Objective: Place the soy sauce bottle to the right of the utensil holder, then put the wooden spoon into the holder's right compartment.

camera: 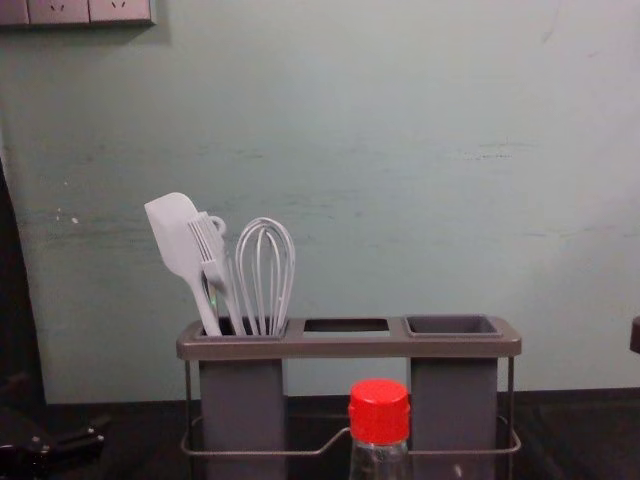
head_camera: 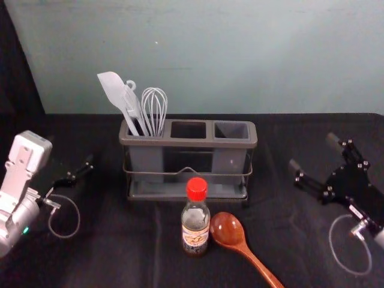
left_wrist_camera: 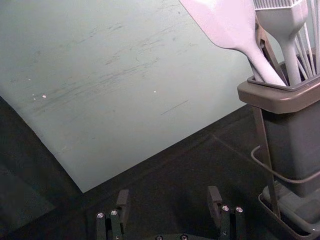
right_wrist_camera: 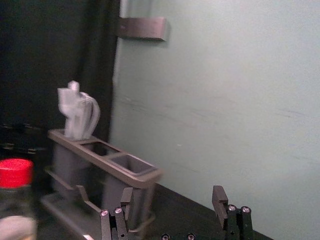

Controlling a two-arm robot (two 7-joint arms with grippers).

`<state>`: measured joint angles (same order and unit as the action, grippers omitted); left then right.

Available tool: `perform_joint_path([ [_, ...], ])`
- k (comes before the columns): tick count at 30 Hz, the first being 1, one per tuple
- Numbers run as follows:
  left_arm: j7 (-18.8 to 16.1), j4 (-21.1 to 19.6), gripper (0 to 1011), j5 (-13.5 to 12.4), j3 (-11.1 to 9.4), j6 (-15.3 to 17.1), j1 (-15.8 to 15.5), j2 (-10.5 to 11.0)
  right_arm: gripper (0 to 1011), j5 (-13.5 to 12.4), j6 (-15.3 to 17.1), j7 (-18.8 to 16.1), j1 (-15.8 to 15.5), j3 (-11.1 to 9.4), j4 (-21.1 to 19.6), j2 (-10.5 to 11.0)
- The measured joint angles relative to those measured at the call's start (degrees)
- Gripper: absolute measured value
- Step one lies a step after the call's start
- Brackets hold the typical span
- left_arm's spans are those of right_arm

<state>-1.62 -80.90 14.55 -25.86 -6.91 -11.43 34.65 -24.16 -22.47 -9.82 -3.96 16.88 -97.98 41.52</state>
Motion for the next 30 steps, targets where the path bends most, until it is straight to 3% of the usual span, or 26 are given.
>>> perform_joint_path([
  [3, 0.0, 0.0, 1011, 0.0, 0.0, 0.0, 0.0, 0.0, 1002, -3.43, -0.68, -4.19, -1.31, -0.37, -1.18, 1.46],
  [6, 0.0, 0.0, 1011, 0.0, 0.0, 0.0, 0.0, 0.0, 1002, -10.0, -0.07, -12.62, -0.93, 0.74, -1.73, 2.79],
  [8, 0.0, 0.0, 1012, 0.0, 0.0, 0.0, 0.0, 0.0, 1003, -12.41, 1.44, -17.01, 0.52, 2.08, -1.47, 2.84],
  [9, 0.0, 0.0, 1011, 0.0, 0.0, 0.0, 0.0, 0.0, 1003, -12.41, 1.44, -17.01, 0.52, 2.08, -1.47, 2.84],
  [11, 0.0, 0.0, 1012, 0.0, 0.0, 0.0, 0.0, 0.0, 1003, -13.97, 3.14, -20.68, 2.22, 3.66, -0.81, 2.34],
  [15, 0.0, 0.0, 1011, 0.0, 0.0, 0.0, 0.0, 0.0, 1003, -14.22, 6.18, -24.52, 5.16, 6.21, 0.28, 0.99],
  [19, 0.0, 0.0, 1011, 0.0, 0.0, 0.0, 0.0, 0.0, 1002, -12.1, 9.72, -26.88, 8.67, 9.11, 1.92, -1.15],
  [30, 0.0, 0.0, 1011, 0.0, 0.0, 0.0, 0.0, 0.0, 1002, -9.06, 15.25, -31.32, 15.19, 13.3, 6.43, -5.8],
])
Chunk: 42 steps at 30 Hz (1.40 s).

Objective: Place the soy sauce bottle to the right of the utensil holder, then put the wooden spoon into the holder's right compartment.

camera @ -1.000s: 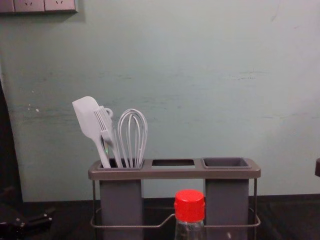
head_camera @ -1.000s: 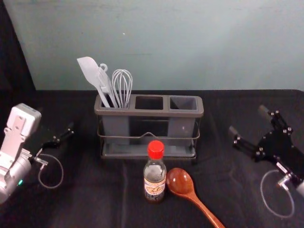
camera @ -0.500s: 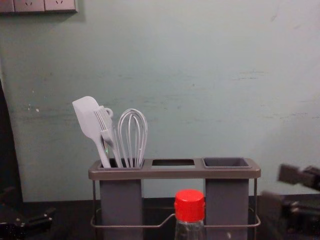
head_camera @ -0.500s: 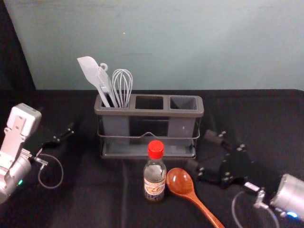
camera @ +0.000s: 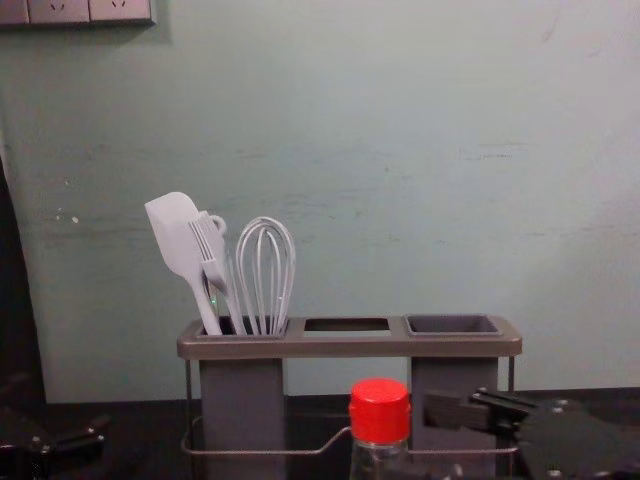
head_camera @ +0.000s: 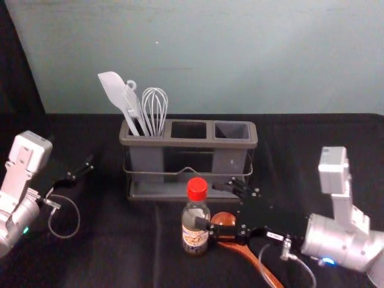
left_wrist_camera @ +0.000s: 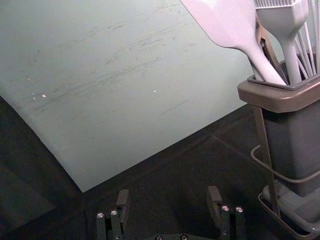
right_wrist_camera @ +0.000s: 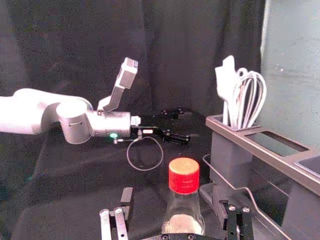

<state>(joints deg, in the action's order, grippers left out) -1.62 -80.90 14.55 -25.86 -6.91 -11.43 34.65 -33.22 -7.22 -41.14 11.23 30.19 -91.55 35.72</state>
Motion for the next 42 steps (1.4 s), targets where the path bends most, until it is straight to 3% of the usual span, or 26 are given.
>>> perform_joint_path([
  [12, 0.0, 0.0, 1012, 0.0, 0.0, 0.0, 0.0, 0.0, 1003, 2.15, 0.49, -0.56, 3.9, 1.58, 3.57, -3.65],
  [28, 0.0, 0.0, 1011, 0.0, 0.0, 0.0, 0.0, 0.0, 997, 2.41, 0.11, -0.32, 4.18, 1.63, 4.06, -4.16],
  [35, 0.0, 0.0, 1011, 0.0, 0.0, 0.0, 0.0, 0.0, 862, 2.4, 0.12, -0.28, 4.18, 1.64, 4.0, -4.14],
  [42, 0.0, 0.0, 1012, 0.0, 0.0, 0.0, 0.0, 0.0, 650, 2.37, 0.14, -0.25, 4.18, 1.63, 3.96, -4.1],
])
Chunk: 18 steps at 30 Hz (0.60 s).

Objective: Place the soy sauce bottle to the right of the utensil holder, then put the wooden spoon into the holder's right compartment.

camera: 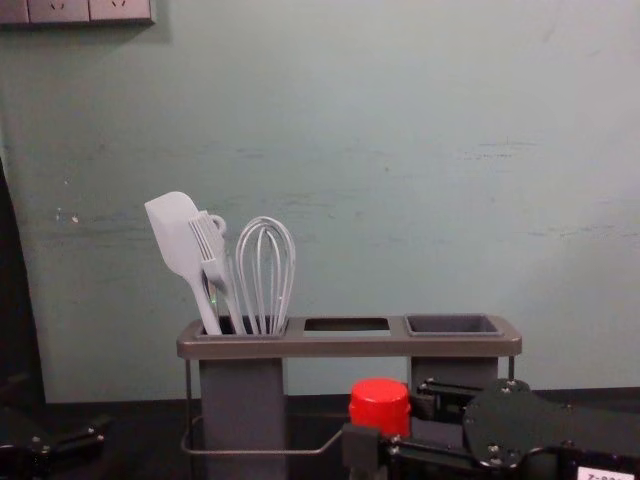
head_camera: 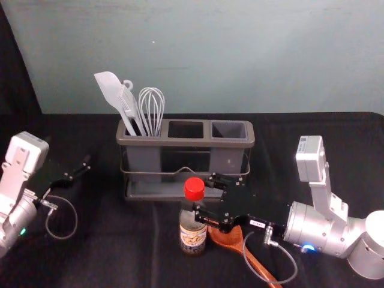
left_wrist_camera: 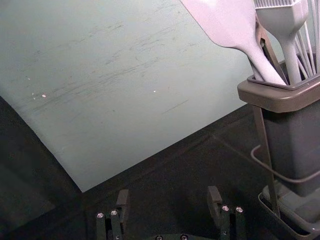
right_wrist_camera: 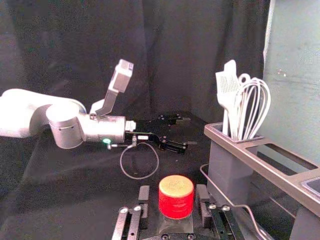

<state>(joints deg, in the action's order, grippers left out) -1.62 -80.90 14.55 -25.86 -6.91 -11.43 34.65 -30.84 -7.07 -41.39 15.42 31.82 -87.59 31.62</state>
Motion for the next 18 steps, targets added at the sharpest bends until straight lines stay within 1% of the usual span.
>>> perform_joint_path([
  [1, 0.0, 0.0, 1011, 0.0, 0.0, 0.0, 0.0, 0.0, 594, -0.01, 0.01, 0.0, 0.0, 0.0, -0.01, 0.01],
  [2, 0.0, 0.0, 1012, 0.0, 0.0, 0.0, 0.0, 0.0, 573, -0.01, 0.01, 0.0, 0.0, 0.0, -0.01, 0.01],
  [4, 0.0, 0.0, 1011, 0.0, 0.0, 0.0, 0.0, 0.0, 488, -0.01, 0.02, 0.0, 0.0, 0.0, -0.02, 0.02],
  [5, 0.0, 0.0, 1012, 0.0, 0.0, 0.0, 0.0, 0.0, 478, -0.02, 0.02, 0.0, 0.0, 0.0, -0.03, 0.02],
  [8, 0.0, 0.0, 1011, 0.0, 0.0, 0.0, 0.0, 0.0, 384, -0.02, 0.03, 0.0, 0.0, 0.0, -0.03, 0.02],
  [18, 0.0, 0.0, 1012, 0.0, 0.0, 0.0, 0.0, 0.0, 381, -0.02, 0.06, -0.01, 0.0, 0.0, -0.03, 0.02],
])
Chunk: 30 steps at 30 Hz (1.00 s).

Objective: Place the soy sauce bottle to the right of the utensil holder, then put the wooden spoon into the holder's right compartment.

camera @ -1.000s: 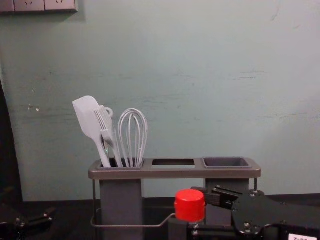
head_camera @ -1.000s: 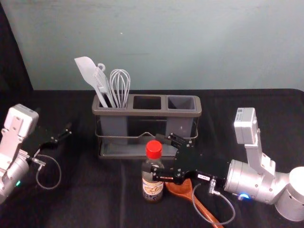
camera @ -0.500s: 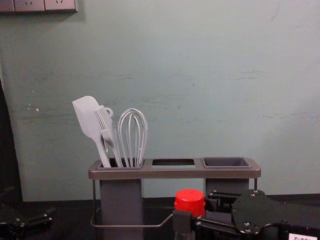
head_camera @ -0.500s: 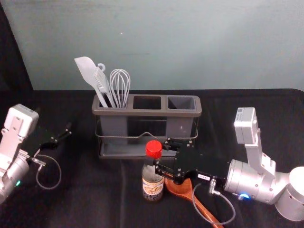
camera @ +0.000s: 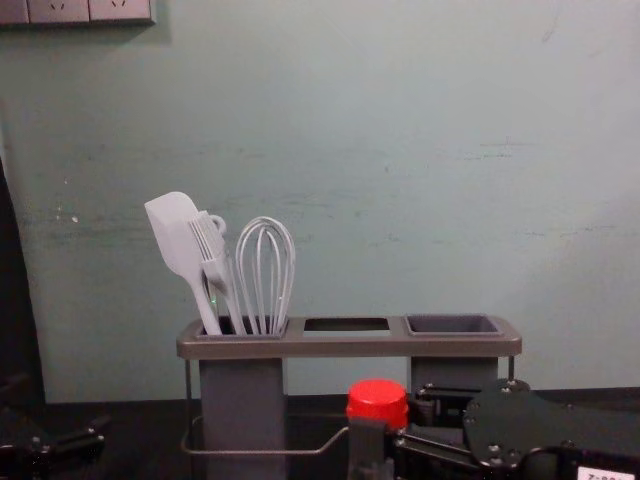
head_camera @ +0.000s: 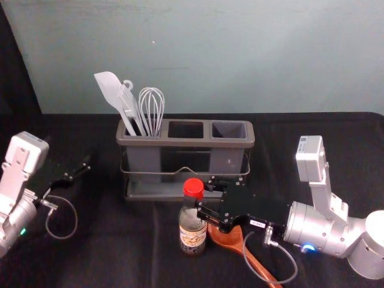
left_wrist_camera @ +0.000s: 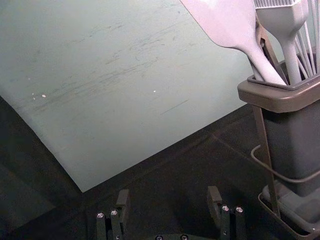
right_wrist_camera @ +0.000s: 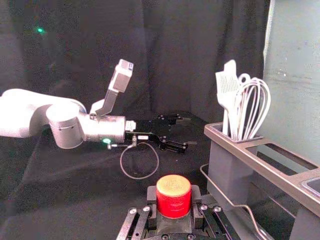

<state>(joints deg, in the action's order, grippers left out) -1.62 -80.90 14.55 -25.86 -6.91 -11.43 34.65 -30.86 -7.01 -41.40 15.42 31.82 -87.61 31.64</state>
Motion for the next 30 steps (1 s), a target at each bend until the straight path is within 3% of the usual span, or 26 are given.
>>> perform_joint_path([
  [5, 0.0, 0.0, 1011, 0.0, 0.0, 0.0, 0.0, 0.0, 381, -0.69, -0.07, -0.05, -0.74, -0.59, -1.05, 0.52],
  [11, 0.0, 0.0, 1011, 0.0, 0.0, 0.0, 0.0, 0.0, 381, -2.38, 1.34, 3.62, -5.23, -3.86, -7.36, 3.47],
  [15, 0.0, 0.0, 1012, 0.0, 0.0, 0.0, 0.0, 0.0, 381, -4.29, 0.63, 6.18, -10.26, -8.27, -12.81, 6.48],
  [17, 0.0, 0.0, 1011, 0.0, 0.0, 0.0, 0.0, 0.0, 381, -4.99, 0.38, 6.84, -11.85, -9.74, -14.07, 7.4],
  [21, 0.0, 0.0, 1012, 0.0, 0.0, 0.0, 0.0, 0.0, 382, -7.37, -0.51, 8.48, -16.98, -15.05, -16.43, 10.08],
  [24, 0.0, 0.0, 1012, 0.0, 0.0, 0.0, 0.0, 0.0, 381, -8.65, -0.94, 8.94, -19.47, -18.2, -16.62, 11.34],
  [30, 0.0, 0.0, 1011, 0.0, 0.0, 0.0, 0.0, 0.0, 381, -10.02, -1.0, 9.03, -20.93, -21.95, -14.19, 12.22],
])
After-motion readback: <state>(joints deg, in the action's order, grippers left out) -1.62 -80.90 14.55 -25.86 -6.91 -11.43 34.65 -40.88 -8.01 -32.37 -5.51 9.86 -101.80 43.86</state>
